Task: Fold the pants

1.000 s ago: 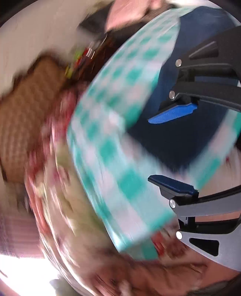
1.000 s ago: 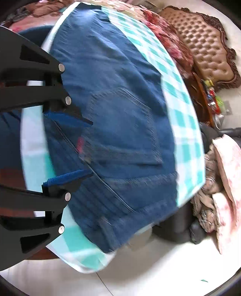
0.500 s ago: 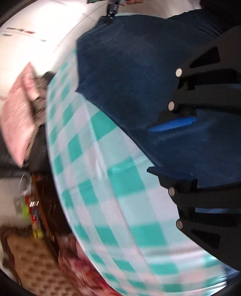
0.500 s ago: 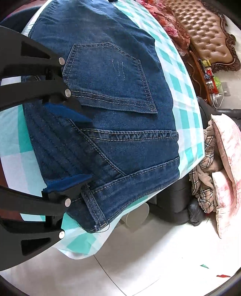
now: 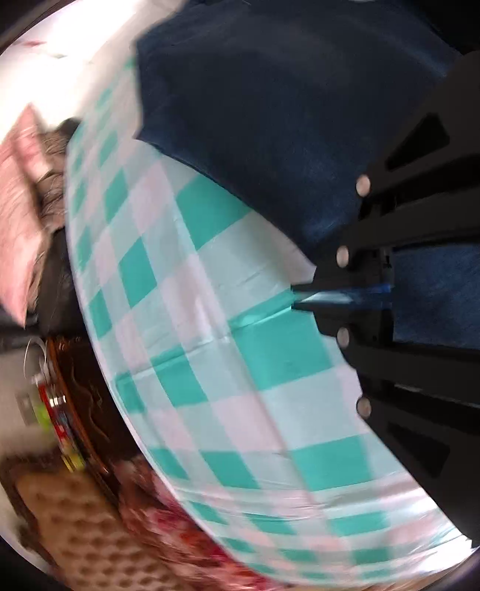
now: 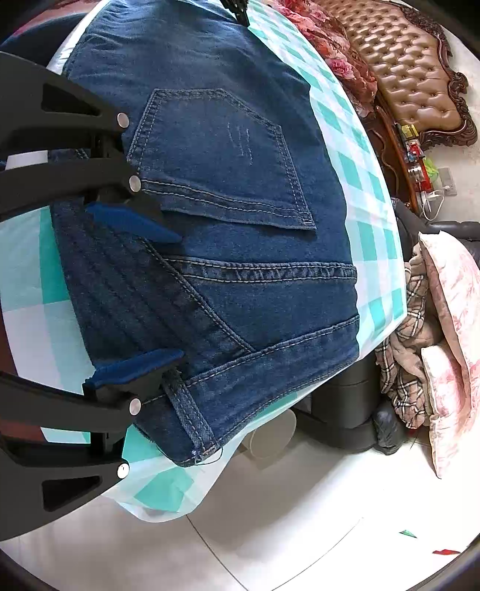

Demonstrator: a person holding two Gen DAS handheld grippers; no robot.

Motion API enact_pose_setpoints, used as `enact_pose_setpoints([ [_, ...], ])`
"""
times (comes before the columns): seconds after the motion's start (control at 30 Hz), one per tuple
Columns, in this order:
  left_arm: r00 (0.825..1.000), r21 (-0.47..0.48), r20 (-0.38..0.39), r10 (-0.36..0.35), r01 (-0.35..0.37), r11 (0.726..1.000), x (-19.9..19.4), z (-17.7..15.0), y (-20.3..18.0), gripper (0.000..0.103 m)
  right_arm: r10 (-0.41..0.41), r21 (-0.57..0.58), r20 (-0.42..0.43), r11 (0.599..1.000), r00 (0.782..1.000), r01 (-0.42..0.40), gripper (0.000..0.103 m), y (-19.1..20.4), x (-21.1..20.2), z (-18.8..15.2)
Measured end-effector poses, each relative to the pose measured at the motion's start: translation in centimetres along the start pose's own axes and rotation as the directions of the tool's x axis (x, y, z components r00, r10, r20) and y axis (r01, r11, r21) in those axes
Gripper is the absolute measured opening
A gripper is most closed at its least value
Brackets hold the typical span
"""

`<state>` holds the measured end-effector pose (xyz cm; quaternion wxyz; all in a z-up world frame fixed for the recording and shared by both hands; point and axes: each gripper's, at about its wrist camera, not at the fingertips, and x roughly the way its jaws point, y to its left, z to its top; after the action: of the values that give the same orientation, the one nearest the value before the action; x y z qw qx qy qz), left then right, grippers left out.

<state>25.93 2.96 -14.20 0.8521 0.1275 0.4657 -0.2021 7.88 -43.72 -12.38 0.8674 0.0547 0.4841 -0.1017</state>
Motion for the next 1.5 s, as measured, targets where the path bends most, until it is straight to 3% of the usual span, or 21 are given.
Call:
enact_pose_setpoints([
  [0.07,0.996,-0.099,0.085,0.002,0.006,0.995,-2.5,-1.5,0.4,0.029,0.011,0.002,-0.001,1.0,1.0,-0.011,0.058,-0.1,-0.2,0.0],
  [0.13,0.99,-0.171,0.138,0.028,-0.004,0.985,-4.7,-3.7,1.0,0.029,0.021,0.009,0.005,1.0,1.0,-0.021,0.059,-0.3,-0.3,0.1],
  [0.23,0.99,-0.17,0.07,0.123,-0.11,0.979,-4.9,-6.8,2.1,0.029,0.028,0.007,-0.003,1.0,1.0,-0.028,0.064,-0.2,0.0,0.3],
  [0.33,0.968,-0.169,0.002,0.252,-0.248,0.954,-4.2,-8.3,5.0,0.031,-0.001,-0.013,-0.001,1.0,1.0,0.001,0.067,0.5,0.1,0.4],
  [0.37,0.95,-0.207,-0.002,0.314,-0.307,0.929,-4.6,-8.5,6.3,0.031,-0.004,-0.01,0.0,1.0,1.0,0.004,0.067,0.5,0.2,0.4],
  [0.4,0.913,-0.286,-0.009,0.407,-0.392,0.874,-5.7,-8.8,8.8,0.031,-0.003,-0.003,-0.001,1.0,1.0,0.003,0.067,0.5,0.2,0.4],
  [0.43,0.904,-0.347,0.01,0.427,-0.398,0.849,-7.0,-9.2,10.2,0.03,-0.002,0.005,0.0,1.0,1.0,0.002,0.067,0.4,0.2,0.4],
  [0.5,0.91,-0.482,0.087,0.404,-0.317,0.817,-10.2,-10.5,12.9,0.03,-0.006,0.009,-0.001,1.0,1.0,0.006,0.067,0.5,0.1,0.2],
  [0.53,0.916,-0.498,0.107,0.387,-0.287,0.818,-11.4,-11.3,13.6,0.032,-0.01,0.01,-0.002,1.0,1.0,0.01,0.067,0.5,0.0,0.1],
  [0.67,0.967,-0.332,0.074,0.244,-0.207,0.92,-11.3,-13.8,11.9,0.038,-0.023,0.018,-0.005,1.0,1.0,0.023,0.068,0.7,0.1,0.1],
  [0.73,0.963,-0.27,0.019,0.269,-0.254,0.929,-9.6,-14.5,11.3,0.039,-0.028,0.024,-0.01,0.999,1.0,0.029,0.068,0.8,0.2,0.3],
  [0.8,0.93,-0.299,-0.026,0.367,-0.358,0.885,-8.8,-15.2,12.5,0.039,-0.031,0.029,-0.012,0.999,0.999,0.032,0.069,0.9,0.3,0.4],
  [0.87,0.868,-0.476,-0.049,0.494,-0.455,0.753,-10.1,-16.1,16.1,0.039,-0.027,0.039,-0.013,0.999,1.0,0.028,0.069,0.8,0.3,0.4],
  [0.9,0.859,-0.56,-0.041,0.511,-0.443,0.7,-11.2,-17.1,17.5,0.039,-0.023,0.044,-0.013,0.999,1.0,0.024,0.069,0.7,0.3,0.3],
  [0.97,0.865,-0.693,-0.004,0.502,-0.364,0.623,-13.6,-19.3,20.1,0.039,-0.018,0.048,-0.009,0.999,1.0,0.019,0.069,0.6,0.1,0.1],
  [1.0,0.862,-0.758,0.002,0.507,-0.328,0.563,-15.1,-21.1,21.8,0.039,-0.019,0.049,-0.008,0.999,1.0,0.019,0.069,0.6,0.1,0.1],
  [1.1,0.855,-0.866,0.002,0.519,-0.258,0.428,-19.1,-26.3,25.5,0.039,-0.032,0.047,-0.005,0.998,0.999,0.032,0.069,0.8,0.0,0.0],
  [1.2,0.881,-0.939,0.01,0.473,-0.155,0.308,-21.7,-32.1,28.3,0.037,-0.037,0.06,0.002,0.997,0.999,0.037,0.069,0.8,0.2,0.0],
  [1.27,0.903,-0.945,0.036,0.429,-0.109,0.309,-22.2,-34.3,28.9,0.037,-0.042,0.084,0.004,0.996,0.999,0.042,0.069,0.8,0.3,0.0],
  [1.43,0.948,-0.922,0.08,0.308,-0.047,0.384,-21.7,-35.4,27.6,0.037,-0.061,0.089,-0.007,0.994,0.998,0.062,0.07,1.0,0.5,0.4],
  [1.5,0.958,-0.905,0.058,0.28,-0.068,0.419,-20.9,-34.9,27.0,0.01,-0.058,0.087,-0.008,0.994,0.998,0.059,0.07,1.0,0.5,0.4],
])
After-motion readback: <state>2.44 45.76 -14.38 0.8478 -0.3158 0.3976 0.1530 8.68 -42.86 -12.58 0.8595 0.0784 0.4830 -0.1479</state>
